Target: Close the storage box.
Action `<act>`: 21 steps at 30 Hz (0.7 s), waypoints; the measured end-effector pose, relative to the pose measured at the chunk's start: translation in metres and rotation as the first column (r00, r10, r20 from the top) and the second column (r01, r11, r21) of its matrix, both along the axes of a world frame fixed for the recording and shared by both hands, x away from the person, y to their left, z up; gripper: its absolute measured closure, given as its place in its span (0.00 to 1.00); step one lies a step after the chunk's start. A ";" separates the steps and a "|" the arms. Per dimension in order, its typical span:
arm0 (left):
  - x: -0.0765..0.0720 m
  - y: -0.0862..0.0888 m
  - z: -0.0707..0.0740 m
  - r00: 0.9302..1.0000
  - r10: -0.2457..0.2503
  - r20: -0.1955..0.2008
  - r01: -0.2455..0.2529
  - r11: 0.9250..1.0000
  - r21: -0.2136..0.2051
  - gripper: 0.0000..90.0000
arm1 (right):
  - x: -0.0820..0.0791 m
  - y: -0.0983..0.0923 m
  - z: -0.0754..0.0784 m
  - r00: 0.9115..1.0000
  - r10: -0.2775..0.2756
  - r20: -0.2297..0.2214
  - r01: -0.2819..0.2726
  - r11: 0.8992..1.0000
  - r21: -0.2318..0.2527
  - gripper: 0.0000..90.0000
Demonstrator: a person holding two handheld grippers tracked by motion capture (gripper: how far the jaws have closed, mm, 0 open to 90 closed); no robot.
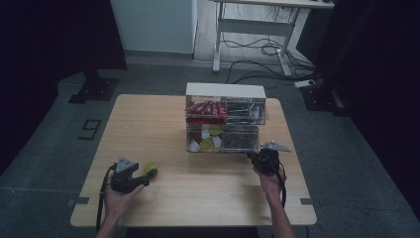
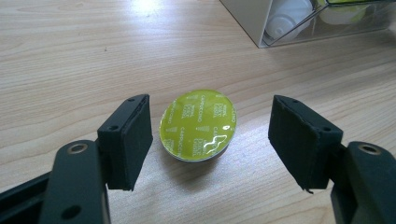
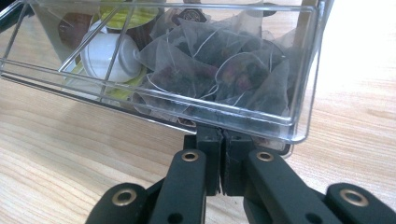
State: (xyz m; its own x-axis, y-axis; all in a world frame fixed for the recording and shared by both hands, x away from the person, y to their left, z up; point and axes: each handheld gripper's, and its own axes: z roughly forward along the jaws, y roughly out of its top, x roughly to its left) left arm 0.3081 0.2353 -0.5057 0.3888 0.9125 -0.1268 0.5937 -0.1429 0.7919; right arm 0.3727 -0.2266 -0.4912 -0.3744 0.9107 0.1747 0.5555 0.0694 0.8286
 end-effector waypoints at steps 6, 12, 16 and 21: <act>0.000 0.000 0.000 1.000 0.000 -0.001 0.000 1.000 -0.001 0.34 | -0.001 -0.002 -0.002 1.000 0.000 -0.004 0.000 1.000 0.000 0.97; 0.000 0.001 -0.001 1.000 0.004 -0.003 -0.004 1.000 -0.001 0.35 | -0.002 -0.005 -0.004 1.000 0.000 -0.007 0.000 1.000 -0.003 0.97; 0.000 0.000 -0.001 1.000 0.002 -0.004 -0.002 1.000 0.000 0.35 | -0.002 -0.005 -0.004 1.000 0.007 -0.014 -0.007 1.000 -0.003 0.97; 0.000 0.000 -0.002 1.000 0.001 -0.006 -0.001 1.000 0.001 0.35 | -0.002 -0.006 -0.005 0.999 0.022 -0.031 -0.022 1.000 -0.004 0.97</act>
